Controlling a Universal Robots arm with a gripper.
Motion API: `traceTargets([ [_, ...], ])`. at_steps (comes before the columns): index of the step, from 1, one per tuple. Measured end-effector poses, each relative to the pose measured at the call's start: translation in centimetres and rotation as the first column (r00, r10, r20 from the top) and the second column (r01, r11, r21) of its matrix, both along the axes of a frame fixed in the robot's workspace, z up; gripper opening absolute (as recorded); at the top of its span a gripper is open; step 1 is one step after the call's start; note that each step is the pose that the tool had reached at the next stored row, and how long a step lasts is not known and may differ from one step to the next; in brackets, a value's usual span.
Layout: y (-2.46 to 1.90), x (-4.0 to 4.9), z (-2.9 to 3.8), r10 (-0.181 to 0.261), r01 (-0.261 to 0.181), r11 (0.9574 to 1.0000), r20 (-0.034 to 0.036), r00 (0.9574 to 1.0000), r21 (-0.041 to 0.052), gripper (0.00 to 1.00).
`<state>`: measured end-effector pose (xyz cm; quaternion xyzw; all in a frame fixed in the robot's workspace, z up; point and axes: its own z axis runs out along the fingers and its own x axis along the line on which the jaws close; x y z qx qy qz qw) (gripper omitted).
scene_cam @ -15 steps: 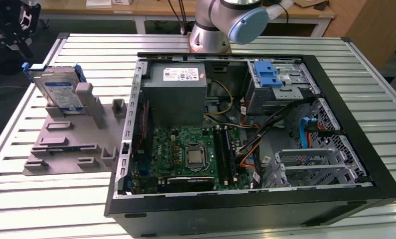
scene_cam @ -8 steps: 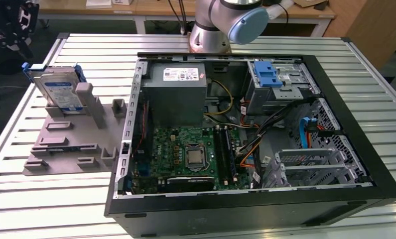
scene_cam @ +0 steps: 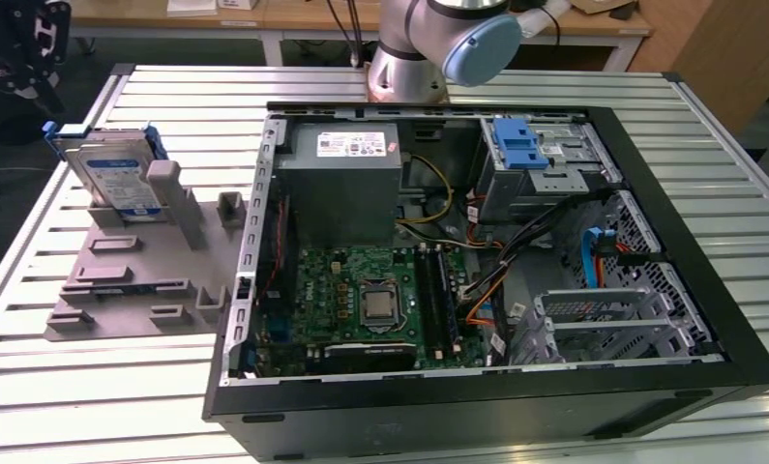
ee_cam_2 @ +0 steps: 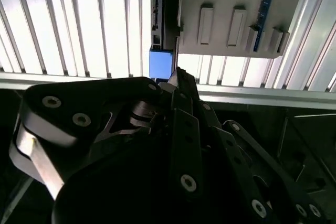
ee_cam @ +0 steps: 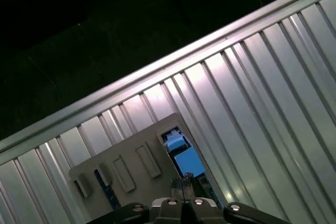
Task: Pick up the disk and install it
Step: 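Pick up the disk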
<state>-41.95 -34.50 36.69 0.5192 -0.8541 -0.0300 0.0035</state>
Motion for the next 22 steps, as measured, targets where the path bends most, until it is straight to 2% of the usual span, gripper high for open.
traceTargets([
  [4, 0.0, 0.0, -0.01, 0.067, -0.067, 0.9978, 0.0008, 0.9978, -0.0001, 0.11],
  [7, 0.0, 0.0, -0.01, 0.1, -0.1, 0.995, 0.0012, 0.995, -0.0002, 0.11],
  [17, 0.0, 0.0, -0.02, 0.111, -0.111, 0.9938, 0.002, 0.9938, -0.0002, 0.11],
  [19, 0.0, -0.01, -0.03, 0.133, -0.133, 0.9911, 0.0022, 0.9911, -0.0001, 0.11],
  [22, 0.0, 0.0, -0.04, 0.187, -0.187, 0.9823, 0.002, 0.9823, -0.0001, 0.11],
])
